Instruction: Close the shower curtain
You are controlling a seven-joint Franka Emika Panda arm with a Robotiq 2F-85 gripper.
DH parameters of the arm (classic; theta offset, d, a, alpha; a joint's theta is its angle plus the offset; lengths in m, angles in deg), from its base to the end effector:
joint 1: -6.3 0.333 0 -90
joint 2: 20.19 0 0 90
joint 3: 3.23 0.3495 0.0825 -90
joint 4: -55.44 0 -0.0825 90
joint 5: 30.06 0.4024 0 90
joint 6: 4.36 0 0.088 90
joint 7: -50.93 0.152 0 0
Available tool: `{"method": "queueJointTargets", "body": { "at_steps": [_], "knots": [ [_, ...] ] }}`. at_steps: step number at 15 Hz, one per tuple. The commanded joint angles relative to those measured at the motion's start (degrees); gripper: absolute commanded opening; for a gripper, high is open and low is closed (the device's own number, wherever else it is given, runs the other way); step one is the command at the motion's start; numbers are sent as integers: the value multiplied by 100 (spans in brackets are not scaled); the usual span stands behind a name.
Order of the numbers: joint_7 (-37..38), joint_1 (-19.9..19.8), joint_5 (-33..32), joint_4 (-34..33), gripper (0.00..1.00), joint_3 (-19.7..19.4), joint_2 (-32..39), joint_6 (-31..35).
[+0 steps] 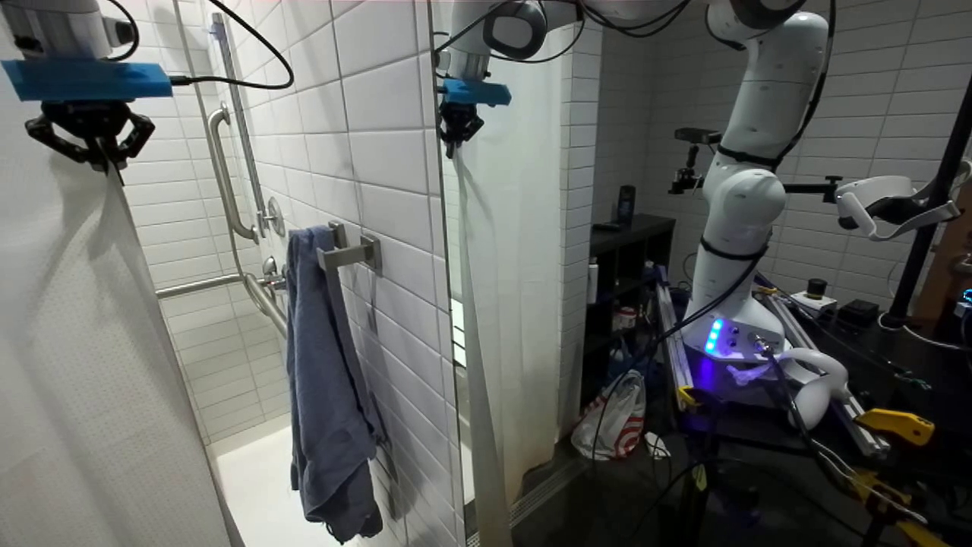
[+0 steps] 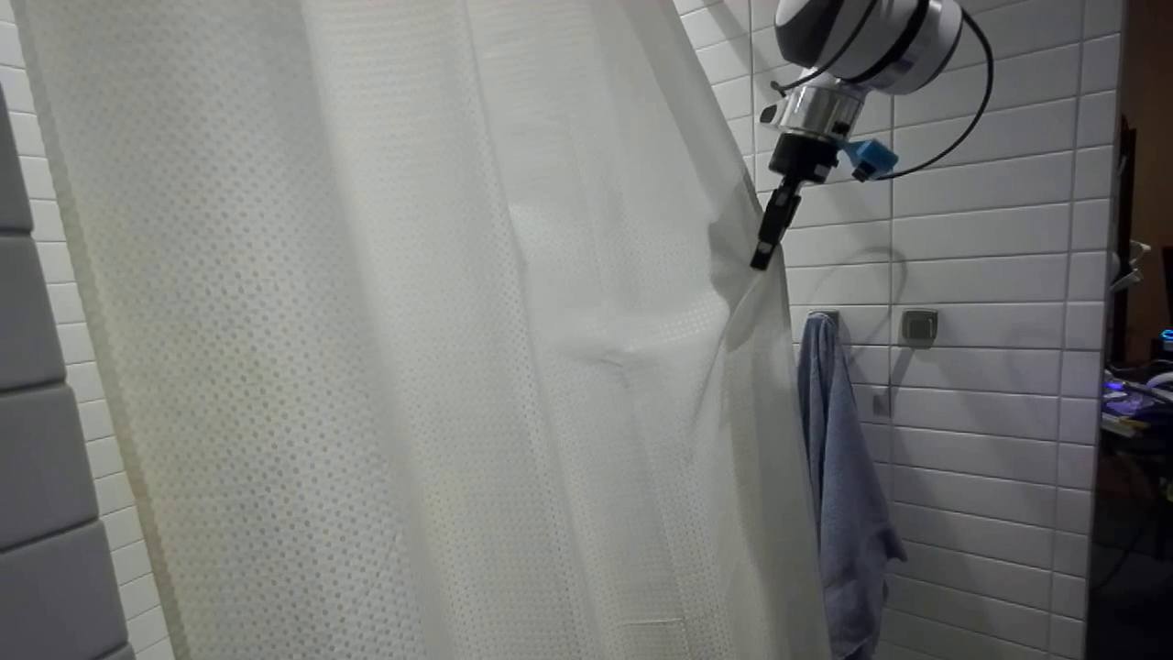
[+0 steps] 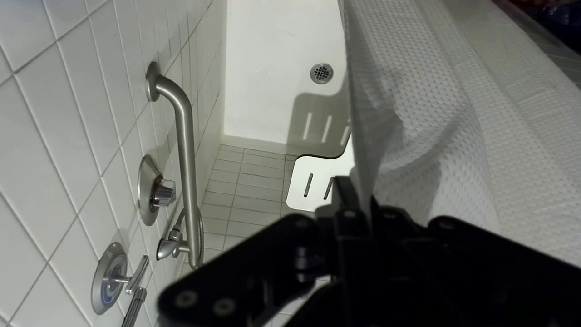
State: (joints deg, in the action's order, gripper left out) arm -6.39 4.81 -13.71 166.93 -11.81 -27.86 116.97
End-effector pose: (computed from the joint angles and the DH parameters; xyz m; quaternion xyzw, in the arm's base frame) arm 0.5710 -0.0811 0.5588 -0.9175 -0.3407 -0.2025 0.0346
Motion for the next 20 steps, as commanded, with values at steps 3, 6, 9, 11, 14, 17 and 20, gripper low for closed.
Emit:
{"method": "queueJointTargets", "body": {
  "at_steps": [3,6,9,11,14,17,20],
  "knots": [
    [-117,-46,280,-1056,0,120,988,-138],
    [-55,-134,310,-1486,0,241,1373,-184],
    [-6,-222,284,-2006,0,357,1764,-295],
    [63,-274,243,-2392,0,446,2031,-430],
    [194,-342,186,-3050,0,589,2481,-739],
    [362,-372,90,-3704,0,721,2930,-973],
    [813,-313,-217,-4217,0,762,3317,-749]
  ]
}}
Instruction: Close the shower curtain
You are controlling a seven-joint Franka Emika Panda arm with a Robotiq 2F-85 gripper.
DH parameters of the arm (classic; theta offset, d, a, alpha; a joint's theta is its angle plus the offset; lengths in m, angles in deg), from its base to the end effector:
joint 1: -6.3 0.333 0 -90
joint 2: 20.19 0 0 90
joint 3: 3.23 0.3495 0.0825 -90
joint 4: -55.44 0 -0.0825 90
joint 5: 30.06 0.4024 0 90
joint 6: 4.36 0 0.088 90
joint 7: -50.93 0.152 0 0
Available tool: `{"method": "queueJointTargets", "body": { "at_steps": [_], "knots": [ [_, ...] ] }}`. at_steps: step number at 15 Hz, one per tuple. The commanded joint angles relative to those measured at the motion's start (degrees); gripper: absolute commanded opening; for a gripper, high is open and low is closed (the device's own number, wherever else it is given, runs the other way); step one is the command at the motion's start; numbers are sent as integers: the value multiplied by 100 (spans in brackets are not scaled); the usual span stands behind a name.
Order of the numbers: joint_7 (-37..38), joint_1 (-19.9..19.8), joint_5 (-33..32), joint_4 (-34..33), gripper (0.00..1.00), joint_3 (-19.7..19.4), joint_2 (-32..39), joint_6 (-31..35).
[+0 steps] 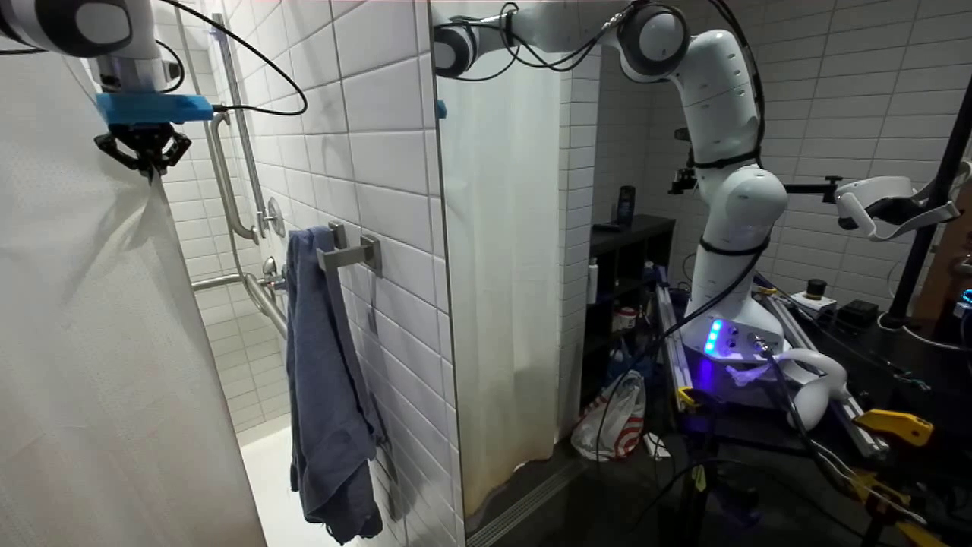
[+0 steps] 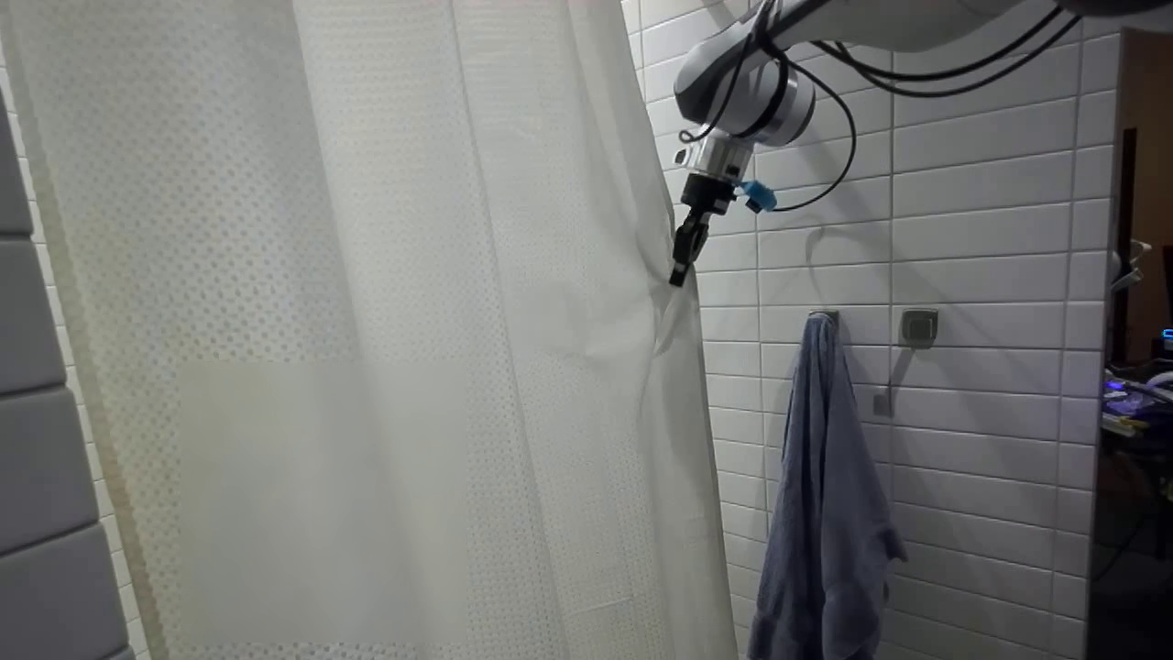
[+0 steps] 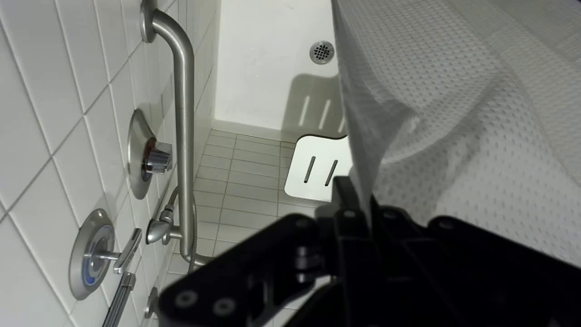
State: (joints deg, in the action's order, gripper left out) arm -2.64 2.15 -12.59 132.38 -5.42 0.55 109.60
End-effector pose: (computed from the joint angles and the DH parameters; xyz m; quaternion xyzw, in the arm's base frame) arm 0.7377 -0.0461 0.5418 -0.9131 -0.3564 -0.1912 0.0510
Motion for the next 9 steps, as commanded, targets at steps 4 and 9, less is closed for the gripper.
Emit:
{"method": "queueJointTargets", "body": {
  "at_steps": [4,9],
  "knots": [
    [1113,163,-934,-1214,0,-124,821,417],
    [1762,330,-1838,-1615,0,-432,1113,567]
  ]
}}
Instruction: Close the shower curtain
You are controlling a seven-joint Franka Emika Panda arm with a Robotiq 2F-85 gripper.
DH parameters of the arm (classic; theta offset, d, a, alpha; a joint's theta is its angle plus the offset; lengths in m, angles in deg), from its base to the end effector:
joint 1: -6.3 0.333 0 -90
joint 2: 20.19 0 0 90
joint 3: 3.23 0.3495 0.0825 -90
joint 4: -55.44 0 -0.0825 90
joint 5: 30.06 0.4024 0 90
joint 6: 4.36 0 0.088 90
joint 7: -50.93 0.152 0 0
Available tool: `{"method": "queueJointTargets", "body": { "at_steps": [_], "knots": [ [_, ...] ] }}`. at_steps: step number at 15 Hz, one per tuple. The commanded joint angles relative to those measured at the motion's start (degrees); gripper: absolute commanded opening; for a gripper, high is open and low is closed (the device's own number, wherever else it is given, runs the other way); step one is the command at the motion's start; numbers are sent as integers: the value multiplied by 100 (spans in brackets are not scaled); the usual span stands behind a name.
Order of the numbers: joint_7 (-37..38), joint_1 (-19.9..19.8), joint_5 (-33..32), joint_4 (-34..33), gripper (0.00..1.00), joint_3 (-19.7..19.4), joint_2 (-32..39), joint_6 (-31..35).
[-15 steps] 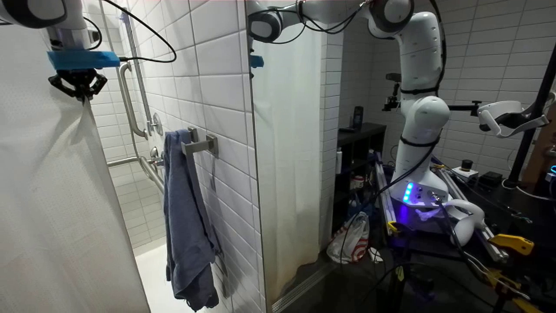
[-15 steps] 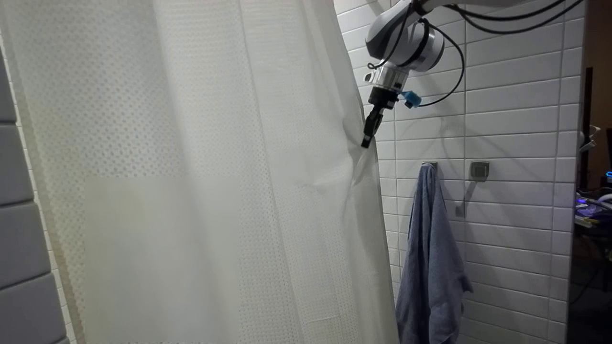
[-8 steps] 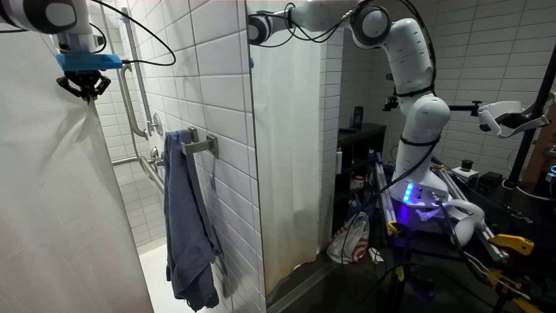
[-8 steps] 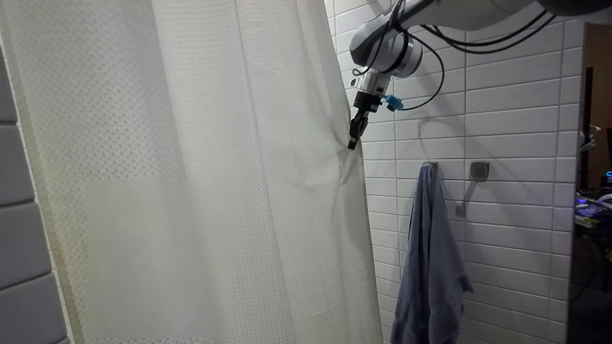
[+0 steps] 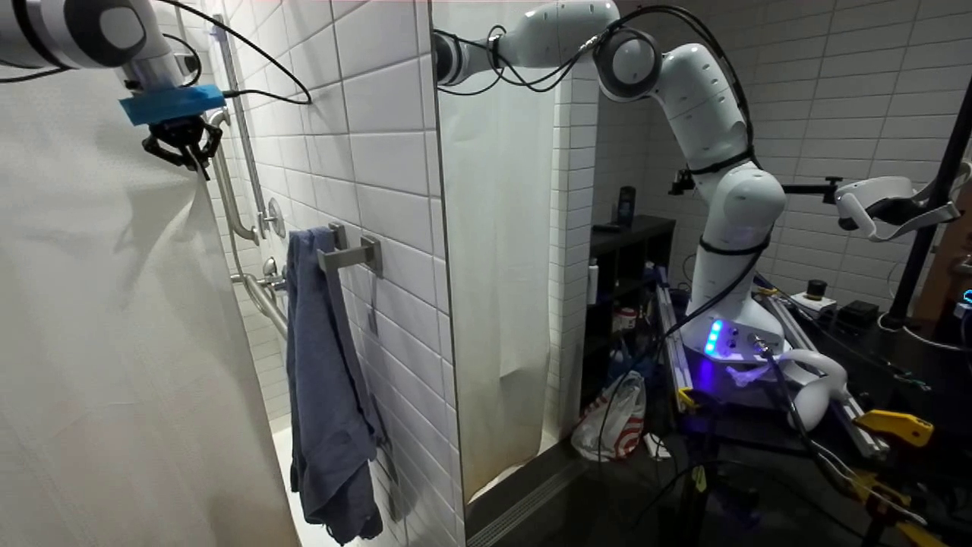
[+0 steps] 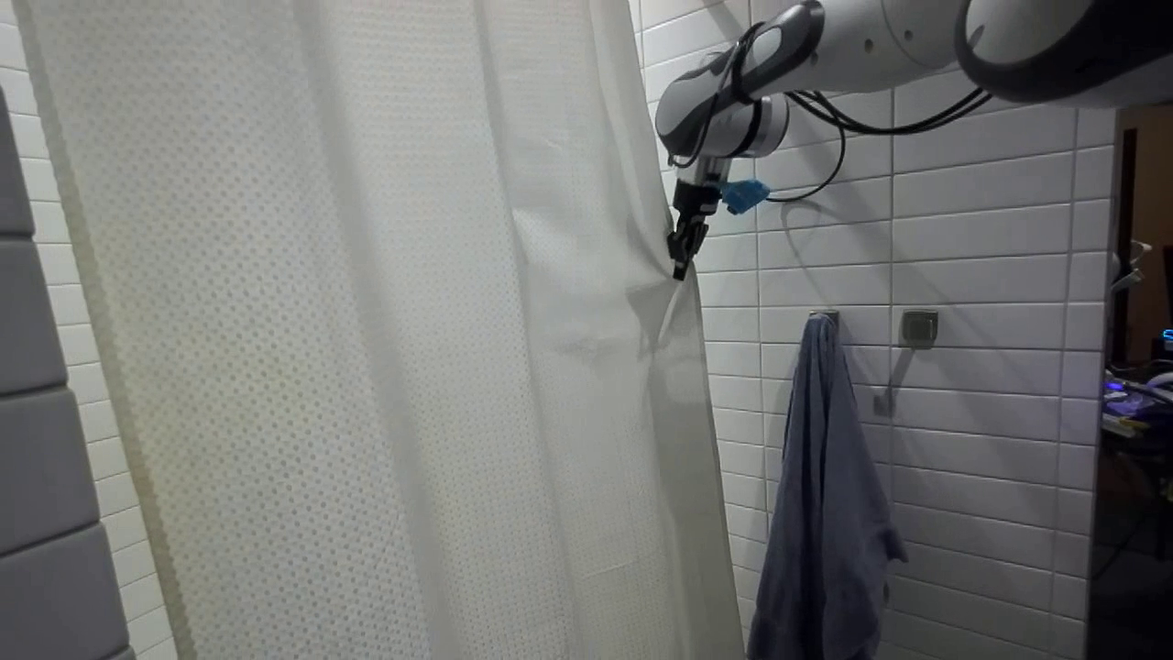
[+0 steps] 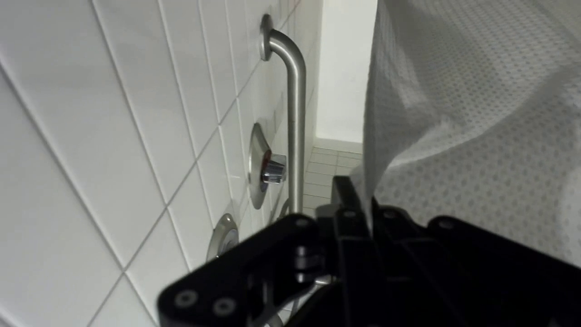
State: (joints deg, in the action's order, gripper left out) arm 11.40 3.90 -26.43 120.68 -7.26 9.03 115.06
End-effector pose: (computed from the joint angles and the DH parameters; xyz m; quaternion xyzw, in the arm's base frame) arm 0.7910 -0.0689 0.5487 0.9360 0.2770 0.2051 0.0712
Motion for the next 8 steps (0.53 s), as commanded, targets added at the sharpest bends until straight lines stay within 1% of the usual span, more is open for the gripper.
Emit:
{"method": "queueJointTargets", "body": {
  "at_steps": [1,8],
  "knots": [
    [474,192,-619,-507,0,-315,316,6],
    [1181,419,-1633,-802,0,-717,612,59]
  ]
}}
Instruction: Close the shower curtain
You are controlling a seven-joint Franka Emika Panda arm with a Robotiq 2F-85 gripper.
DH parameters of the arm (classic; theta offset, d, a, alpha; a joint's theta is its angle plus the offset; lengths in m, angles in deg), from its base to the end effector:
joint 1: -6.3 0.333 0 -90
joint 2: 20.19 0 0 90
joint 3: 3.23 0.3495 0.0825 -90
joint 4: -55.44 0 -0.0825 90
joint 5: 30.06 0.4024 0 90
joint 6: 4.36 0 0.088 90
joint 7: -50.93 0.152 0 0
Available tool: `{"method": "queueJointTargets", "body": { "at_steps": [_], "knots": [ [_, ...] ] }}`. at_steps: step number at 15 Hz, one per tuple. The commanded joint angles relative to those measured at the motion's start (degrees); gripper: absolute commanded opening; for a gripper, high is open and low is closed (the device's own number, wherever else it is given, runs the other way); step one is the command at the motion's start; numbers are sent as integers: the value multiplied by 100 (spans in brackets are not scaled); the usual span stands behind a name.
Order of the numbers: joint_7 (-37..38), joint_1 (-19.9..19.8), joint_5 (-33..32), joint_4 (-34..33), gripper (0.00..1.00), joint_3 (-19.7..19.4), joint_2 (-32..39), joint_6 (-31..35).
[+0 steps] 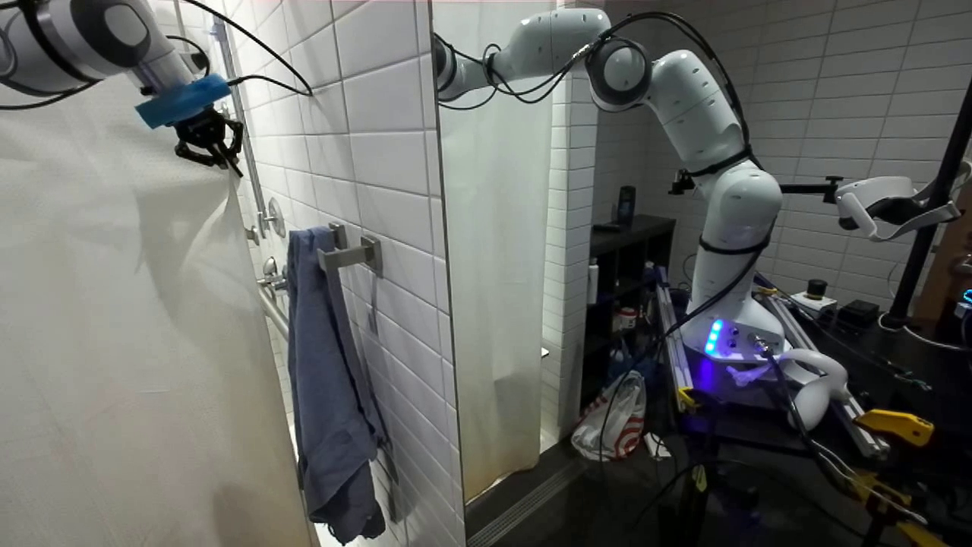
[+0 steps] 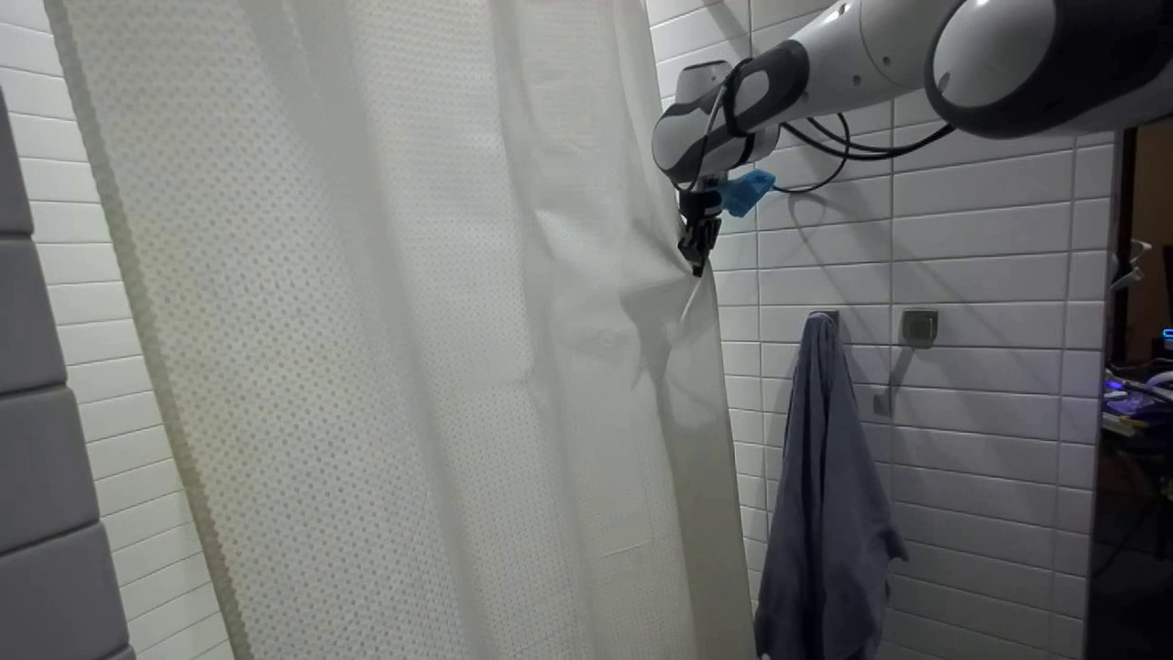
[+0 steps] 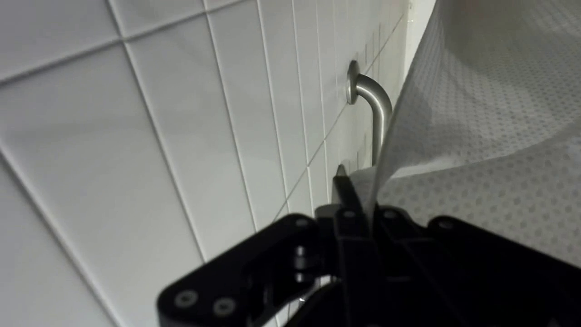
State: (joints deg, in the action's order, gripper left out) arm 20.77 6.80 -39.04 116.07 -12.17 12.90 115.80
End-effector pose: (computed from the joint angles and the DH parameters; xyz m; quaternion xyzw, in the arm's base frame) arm 0.8067 -0.0947 0.5461 0.9397 0.2255 0.1806 0.1832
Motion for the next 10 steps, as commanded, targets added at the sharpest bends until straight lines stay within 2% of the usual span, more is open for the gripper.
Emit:
{"method": "queueJointTargets", "body": {
  "at_steps": [1,10],
  "knots": [
    [319,163,-503,-373,0,-284,269,-28],
    [592,247,-984,-528,0,-429,423,-89]
  ]
}}
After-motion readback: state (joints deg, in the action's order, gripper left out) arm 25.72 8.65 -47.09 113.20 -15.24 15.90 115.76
